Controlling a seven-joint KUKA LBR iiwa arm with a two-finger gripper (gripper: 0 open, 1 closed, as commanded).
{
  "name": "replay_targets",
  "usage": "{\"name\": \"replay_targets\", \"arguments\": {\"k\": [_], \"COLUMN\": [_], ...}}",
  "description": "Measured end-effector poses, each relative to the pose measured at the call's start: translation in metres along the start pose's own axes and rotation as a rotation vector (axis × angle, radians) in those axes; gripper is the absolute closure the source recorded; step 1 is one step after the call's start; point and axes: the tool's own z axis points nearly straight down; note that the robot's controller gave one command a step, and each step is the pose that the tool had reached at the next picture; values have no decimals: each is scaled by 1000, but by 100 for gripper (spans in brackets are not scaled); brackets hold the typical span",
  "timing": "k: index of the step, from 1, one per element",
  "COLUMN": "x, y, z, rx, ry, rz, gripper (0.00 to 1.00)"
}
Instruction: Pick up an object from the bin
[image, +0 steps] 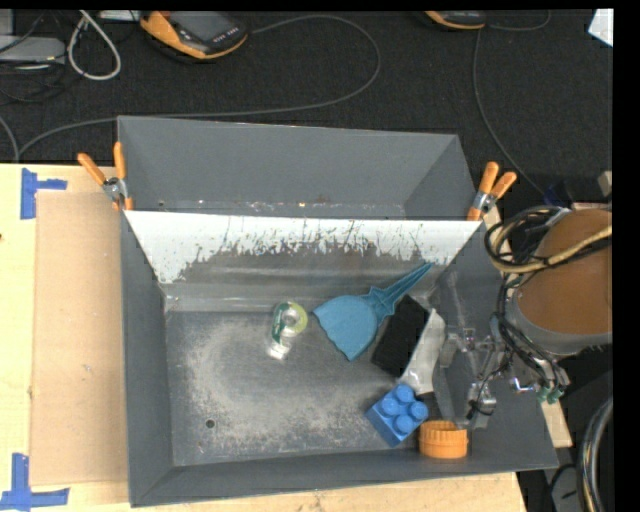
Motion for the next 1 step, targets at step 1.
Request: {"name": "replay_targets", "arguments": {"k": [1], "x": [-2], "y": [0], "z": [-4], "rx": [2], "ry": [-8], "rz": [-5], "gripper": [0]}}
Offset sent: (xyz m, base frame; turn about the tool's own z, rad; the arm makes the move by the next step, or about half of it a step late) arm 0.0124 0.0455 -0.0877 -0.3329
